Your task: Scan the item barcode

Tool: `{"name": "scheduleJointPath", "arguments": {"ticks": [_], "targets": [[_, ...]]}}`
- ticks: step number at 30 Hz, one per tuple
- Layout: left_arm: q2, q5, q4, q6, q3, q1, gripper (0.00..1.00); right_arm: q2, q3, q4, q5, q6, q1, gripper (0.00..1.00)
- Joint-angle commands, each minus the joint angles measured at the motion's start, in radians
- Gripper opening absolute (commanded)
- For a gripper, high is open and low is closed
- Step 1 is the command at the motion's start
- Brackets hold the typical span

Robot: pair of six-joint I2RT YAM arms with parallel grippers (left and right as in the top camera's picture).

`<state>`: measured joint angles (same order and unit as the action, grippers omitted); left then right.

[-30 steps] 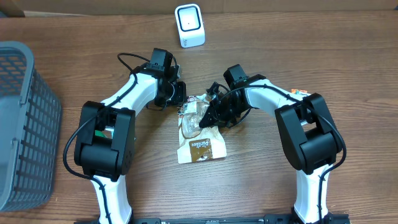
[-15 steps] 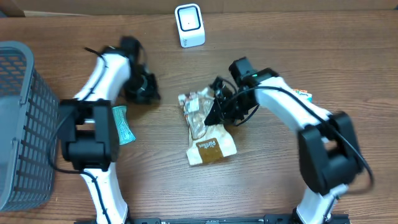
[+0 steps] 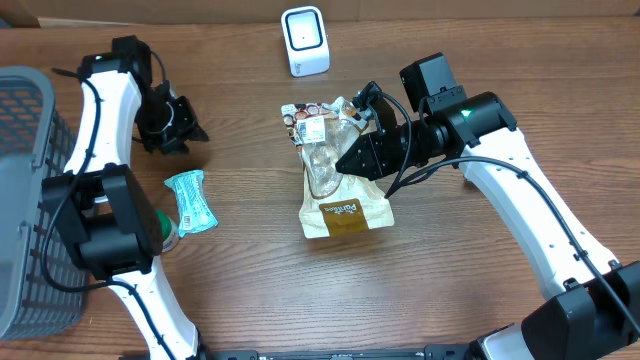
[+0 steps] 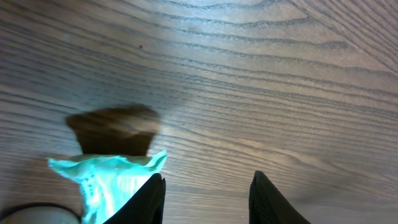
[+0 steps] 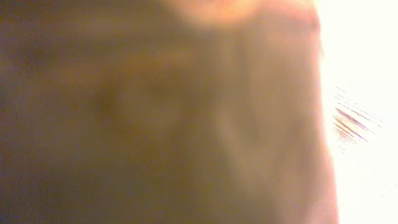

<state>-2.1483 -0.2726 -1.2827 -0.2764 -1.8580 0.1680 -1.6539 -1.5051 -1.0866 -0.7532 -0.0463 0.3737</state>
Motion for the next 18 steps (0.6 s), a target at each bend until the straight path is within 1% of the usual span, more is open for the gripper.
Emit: {"name": "scheduleJointPath", "arguments": {"ticks": [1, 5, 10, 14, 17, 18], "targets": [[0.062, -0.001, -0.008, 0.072, -0.048, 0.012, 0.29, 0.023, -0.018, 0.005, -0.007, -0.015, -0.003, 0.04], [0.15, 0.035, -0.007, 0.071, -0.056, 0.013, 0.29, 0.023, -0.018, 0.006, -0.006, -0.015, -0.003, 0.04], [0.308, 0.095, 0.007, 0.072, -0.057, 0.013, 0.29, 0.023, -0.018, 0.007, -0.006, -0.015, -0.003, 0.04], [0.446, 0.183, -0.003, 0.071, -0.057, 0.015, 0.29, 0.023, -0.017, 0.007, -0.006, -0.015, -0.003, 0.04], [0.519, 0.246, -0.051, 0.062, -0.057, 0.015, 0.29, 0.023, -0.017, 0.007, -0.006, -0.015, -0.003, 0.04], [0.545, 0.303, -0.085, 0.035, -0.057, 0.015, 0.28, 0.023, -0.018, 0.008, -0.006, -0.015, -0.003, 0.04]]}}
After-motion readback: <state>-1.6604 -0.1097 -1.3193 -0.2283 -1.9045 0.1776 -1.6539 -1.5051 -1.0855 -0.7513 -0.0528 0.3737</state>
